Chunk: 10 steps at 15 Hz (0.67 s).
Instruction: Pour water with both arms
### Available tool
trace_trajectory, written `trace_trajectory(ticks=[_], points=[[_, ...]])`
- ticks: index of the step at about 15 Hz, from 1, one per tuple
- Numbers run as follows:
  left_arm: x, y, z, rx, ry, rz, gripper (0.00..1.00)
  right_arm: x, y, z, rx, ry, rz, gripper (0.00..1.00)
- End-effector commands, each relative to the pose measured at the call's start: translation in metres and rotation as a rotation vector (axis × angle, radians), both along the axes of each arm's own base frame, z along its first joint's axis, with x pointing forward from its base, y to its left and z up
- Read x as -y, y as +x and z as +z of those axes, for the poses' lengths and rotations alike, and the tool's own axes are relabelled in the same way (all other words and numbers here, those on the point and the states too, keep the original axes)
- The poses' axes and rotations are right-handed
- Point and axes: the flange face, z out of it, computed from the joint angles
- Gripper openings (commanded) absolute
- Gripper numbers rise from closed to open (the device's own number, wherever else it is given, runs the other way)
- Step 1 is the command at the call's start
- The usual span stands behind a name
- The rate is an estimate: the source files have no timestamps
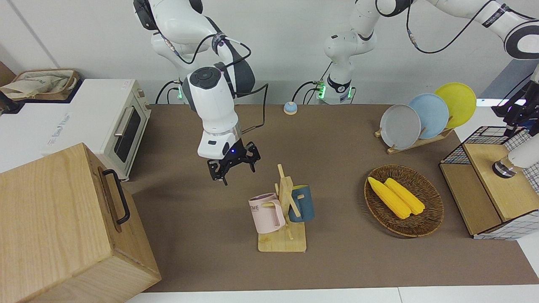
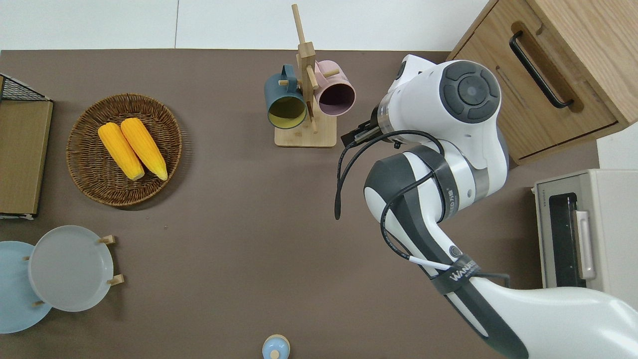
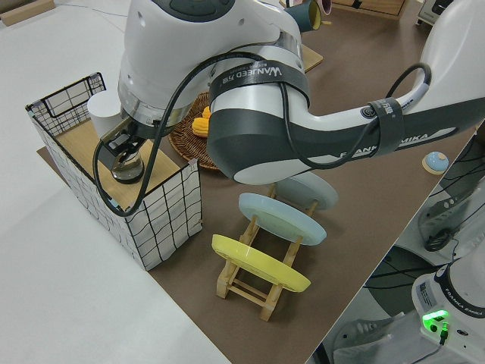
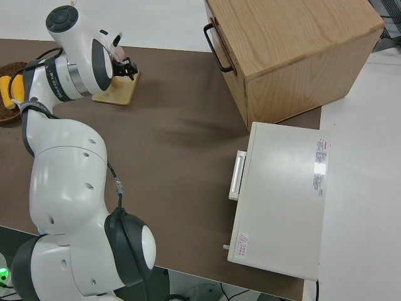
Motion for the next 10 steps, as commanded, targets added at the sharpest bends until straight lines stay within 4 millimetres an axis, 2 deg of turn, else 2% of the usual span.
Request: trace_trajectory(ticks=[1,6,10], points=[[0.001,0.010,-0.009,0.044,0.003,0.003,1.00,0.005,0.014,-0.012,0.068,-0.010,0.063,0.990],[-0.005,0.021,-0.027,0.121,-0.013,-0.010,1.00,0.009,0.031,-0.022,0.156,0.019,0.093,0.965],[-0.008,0.025,-0.034,0.164,-0.008,-0.009,1.00,0.004,0.039,-0.023,0.187,0.045,0.084,0.870]])
